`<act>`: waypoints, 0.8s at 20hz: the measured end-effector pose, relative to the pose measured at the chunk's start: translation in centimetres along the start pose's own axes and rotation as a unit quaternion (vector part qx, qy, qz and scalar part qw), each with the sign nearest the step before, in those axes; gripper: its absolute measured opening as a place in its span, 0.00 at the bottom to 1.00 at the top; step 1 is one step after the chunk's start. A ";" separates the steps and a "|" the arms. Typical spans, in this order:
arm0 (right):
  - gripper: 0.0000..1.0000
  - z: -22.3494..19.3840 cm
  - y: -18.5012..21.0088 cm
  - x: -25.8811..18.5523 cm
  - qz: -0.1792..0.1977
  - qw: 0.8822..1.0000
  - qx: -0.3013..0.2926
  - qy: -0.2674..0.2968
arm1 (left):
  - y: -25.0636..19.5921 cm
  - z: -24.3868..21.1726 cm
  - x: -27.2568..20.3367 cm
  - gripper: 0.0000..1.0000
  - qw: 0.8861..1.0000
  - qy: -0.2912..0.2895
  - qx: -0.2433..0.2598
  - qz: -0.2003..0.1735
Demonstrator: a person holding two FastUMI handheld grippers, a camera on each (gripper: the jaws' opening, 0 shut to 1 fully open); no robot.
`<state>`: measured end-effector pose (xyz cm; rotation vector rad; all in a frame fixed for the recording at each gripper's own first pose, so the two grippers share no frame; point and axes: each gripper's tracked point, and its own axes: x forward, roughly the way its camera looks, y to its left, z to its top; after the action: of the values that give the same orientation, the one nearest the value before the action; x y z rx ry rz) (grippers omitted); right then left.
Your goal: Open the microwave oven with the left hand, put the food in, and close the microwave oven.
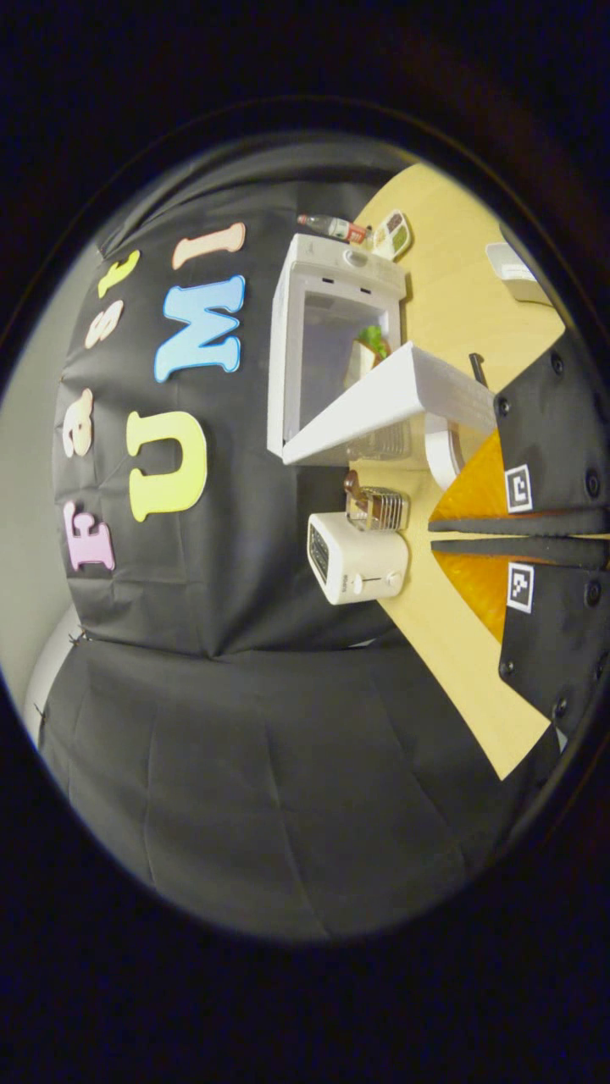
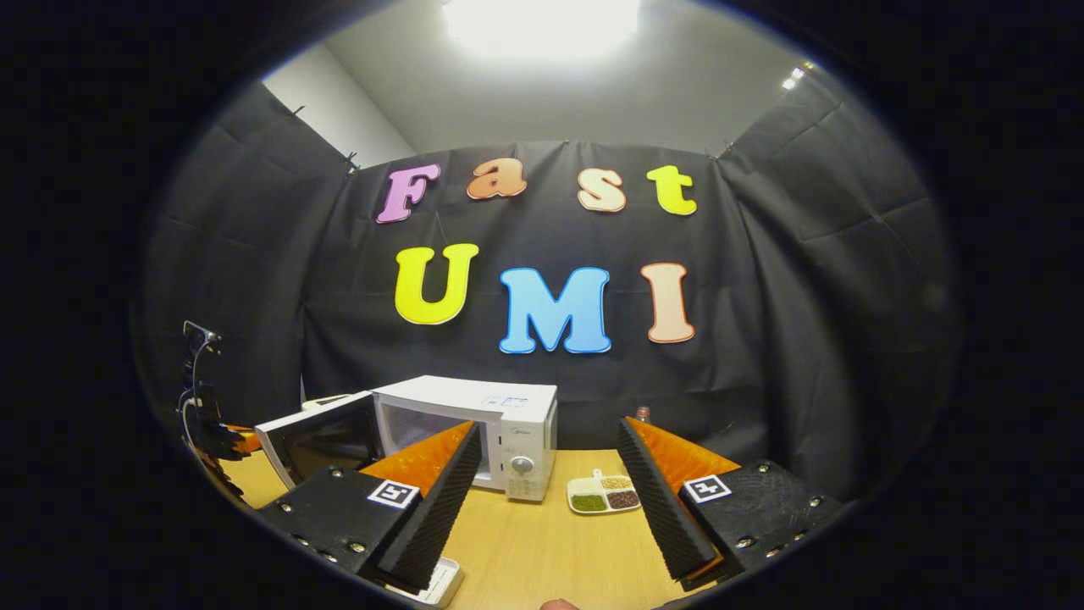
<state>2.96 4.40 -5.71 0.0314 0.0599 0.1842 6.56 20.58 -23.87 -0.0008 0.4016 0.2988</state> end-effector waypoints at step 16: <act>0.98 -1.7 -2.5 1.1 -0.026 0.999 0.015 0.030 | -15.2 1.3 1.3 0.07 0.991 0.005 0.017 -0.136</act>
<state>4.40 2.24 -7.56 0.0542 0.1236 0.1318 12.52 6.50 -24.06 -0.0243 0.4102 0.0222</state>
